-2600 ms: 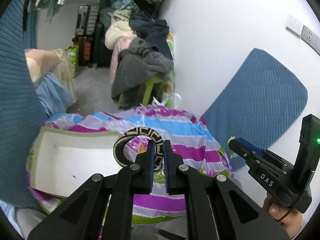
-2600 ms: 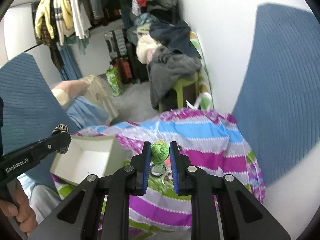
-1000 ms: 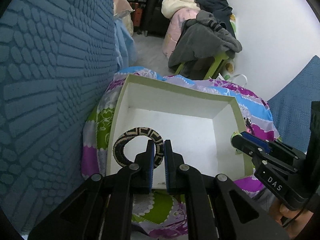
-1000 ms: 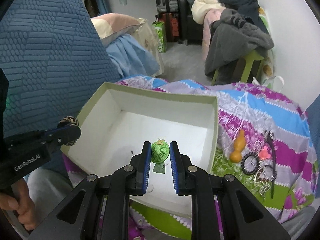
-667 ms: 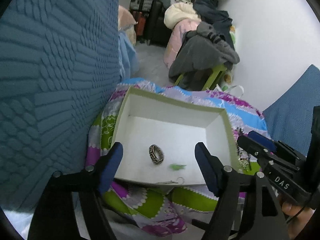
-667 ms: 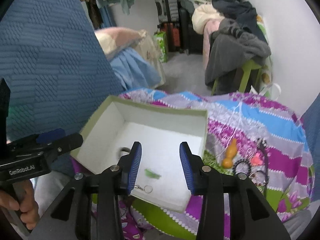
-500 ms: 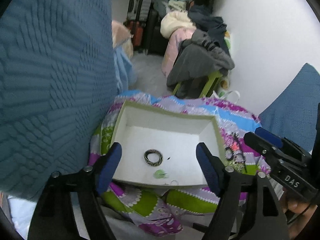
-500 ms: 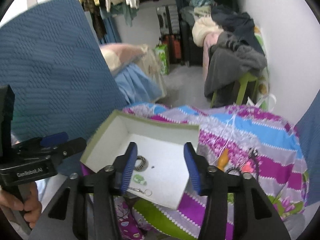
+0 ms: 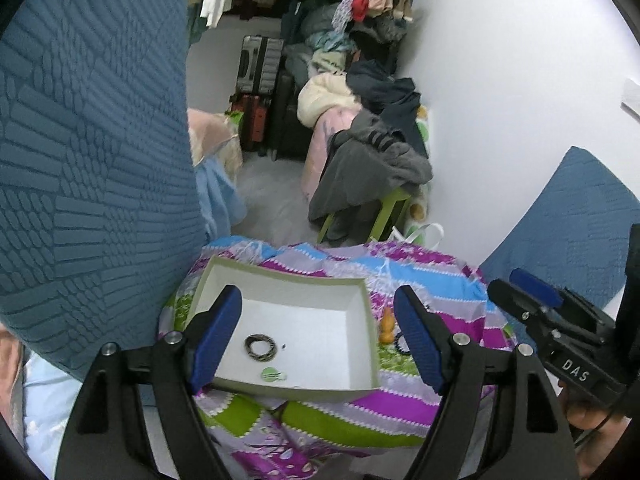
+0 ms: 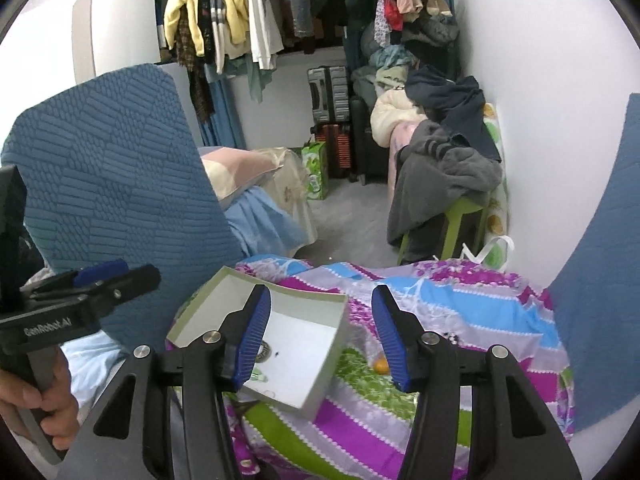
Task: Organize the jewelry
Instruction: 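Lift both open tools out of the box, then move the left tool to the black spiral hair tie while the right tool reaches the pink clip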
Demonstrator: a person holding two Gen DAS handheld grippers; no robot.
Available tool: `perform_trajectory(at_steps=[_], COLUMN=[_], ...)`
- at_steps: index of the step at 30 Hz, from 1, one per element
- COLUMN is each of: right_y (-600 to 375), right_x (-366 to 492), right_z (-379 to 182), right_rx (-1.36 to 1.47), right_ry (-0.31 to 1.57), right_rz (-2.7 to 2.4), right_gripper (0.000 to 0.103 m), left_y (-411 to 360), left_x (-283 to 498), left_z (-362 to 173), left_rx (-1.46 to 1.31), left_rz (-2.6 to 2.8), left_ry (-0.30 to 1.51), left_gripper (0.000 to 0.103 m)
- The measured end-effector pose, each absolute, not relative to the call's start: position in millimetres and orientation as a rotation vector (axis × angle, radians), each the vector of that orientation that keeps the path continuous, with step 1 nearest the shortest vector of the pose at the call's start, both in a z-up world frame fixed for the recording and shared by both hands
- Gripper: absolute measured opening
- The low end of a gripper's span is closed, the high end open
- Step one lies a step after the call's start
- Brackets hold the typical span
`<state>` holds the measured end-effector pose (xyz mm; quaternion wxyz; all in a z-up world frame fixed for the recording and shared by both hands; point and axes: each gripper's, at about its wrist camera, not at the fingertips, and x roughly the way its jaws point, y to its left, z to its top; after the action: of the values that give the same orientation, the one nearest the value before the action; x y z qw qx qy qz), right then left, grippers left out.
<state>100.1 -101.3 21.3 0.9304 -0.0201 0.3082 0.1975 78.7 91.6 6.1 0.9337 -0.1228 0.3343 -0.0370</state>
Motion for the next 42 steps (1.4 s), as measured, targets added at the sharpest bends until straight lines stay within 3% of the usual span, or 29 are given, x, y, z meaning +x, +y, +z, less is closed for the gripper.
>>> perform_trajectory(at_steps=[11, 18, 29, 32, 39, 42], right_y=[-155.6, -199.3, -248.8, -255.0, -251.8, -250.4], right_x=[92.9, 96.5, 116.7, 128.2, 170.9, 190.2], right_z=[6.2, -21.7, -106.1, -120.0, -143.9, -157.5], right_rx=[-0.016, 0.015, 0.092, 0.132, 0.118, 0.116], right_ry=[0.639, 0.681, 0.801, 0.827, 0.861, 0.899], right_rz=[0.369, 0.313, 0.285, 0.307, 0.379, 0.412], right_gripper=[0.05, 0.042, 0.028, 0.024, 0.024, 0.023], left_y=[47.0, 0.5, -68.0, -79.6, -90.8, -95.9], left_x=[81.3, 88.4, 115.0, 126.2, 155.5, 168.2], left_z=[-6.1, -32.0, -91.2, -108.0, -149.7, -171.1], left_rx=[-0.286, -0.256, -0.219, -0.228, -0.243, -0.222], left_rz=[-0.151, -0.226, -0.339, -0.353, -0.32, -0.305], left_ry=[0.693, 0.74, 0.86, 0.89, 0.964, 1.001], left_gripper=[0.078, 0.076, 0.057, 0.056, 0.05, 0.042])
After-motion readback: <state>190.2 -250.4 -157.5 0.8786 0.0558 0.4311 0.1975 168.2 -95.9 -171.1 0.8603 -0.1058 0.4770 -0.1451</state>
